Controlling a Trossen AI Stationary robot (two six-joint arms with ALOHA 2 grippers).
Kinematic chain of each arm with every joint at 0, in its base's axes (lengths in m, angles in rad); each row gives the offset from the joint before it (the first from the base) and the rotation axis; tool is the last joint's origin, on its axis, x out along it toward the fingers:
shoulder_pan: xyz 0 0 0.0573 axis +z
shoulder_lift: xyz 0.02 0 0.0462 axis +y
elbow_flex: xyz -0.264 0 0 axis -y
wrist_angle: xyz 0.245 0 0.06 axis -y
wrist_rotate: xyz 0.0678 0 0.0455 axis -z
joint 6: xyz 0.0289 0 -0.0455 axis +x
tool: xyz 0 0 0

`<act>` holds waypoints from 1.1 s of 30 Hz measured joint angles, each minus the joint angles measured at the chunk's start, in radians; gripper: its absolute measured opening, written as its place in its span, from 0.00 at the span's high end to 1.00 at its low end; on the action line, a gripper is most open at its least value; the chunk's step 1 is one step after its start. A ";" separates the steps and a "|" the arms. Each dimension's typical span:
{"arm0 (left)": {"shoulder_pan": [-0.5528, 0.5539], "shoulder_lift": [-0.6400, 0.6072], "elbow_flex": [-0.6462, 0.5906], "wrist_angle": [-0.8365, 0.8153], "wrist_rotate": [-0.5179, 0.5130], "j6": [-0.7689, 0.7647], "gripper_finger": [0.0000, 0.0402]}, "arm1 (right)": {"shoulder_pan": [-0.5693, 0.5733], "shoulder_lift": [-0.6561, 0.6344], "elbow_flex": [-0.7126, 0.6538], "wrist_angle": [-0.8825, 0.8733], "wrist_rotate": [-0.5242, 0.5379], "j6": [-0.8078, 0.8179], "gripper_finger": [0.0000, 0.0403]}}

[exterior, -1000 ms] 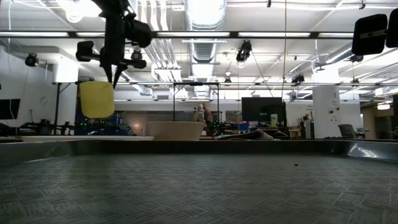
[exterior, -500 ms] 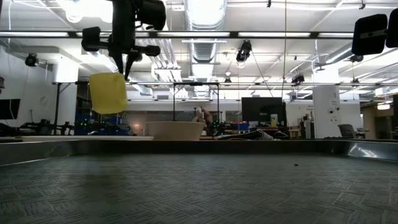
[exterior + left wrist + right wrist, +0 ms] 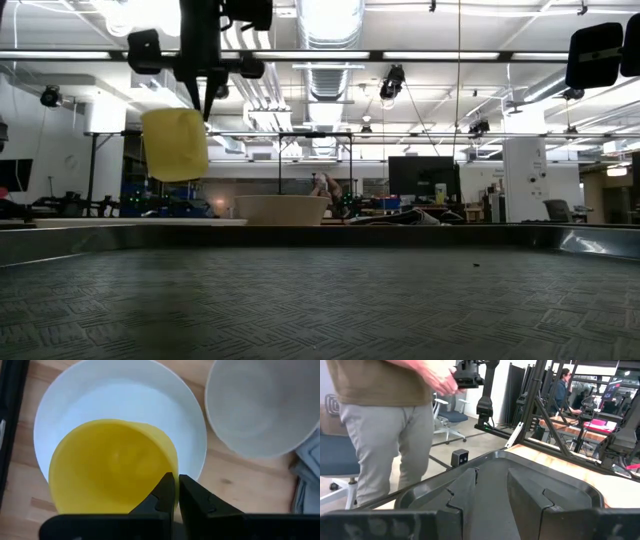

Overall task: Set up tray
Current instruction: Put the yellow mug on the black serving tray

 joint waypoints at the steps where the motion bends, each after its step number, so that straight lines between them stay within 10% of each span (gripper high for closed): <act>1: -0.014 0.000 0.000 0.000 0.000 -0.001 1.00 | 0.000 0.000 0.000 0.000 0.000 0.000 0.75; 33: -0.253 0.050 -0.077 0.108 0.166 0.008 1.00 | 0.000 0.000 0.000 0.000 0.000 0.000 0.75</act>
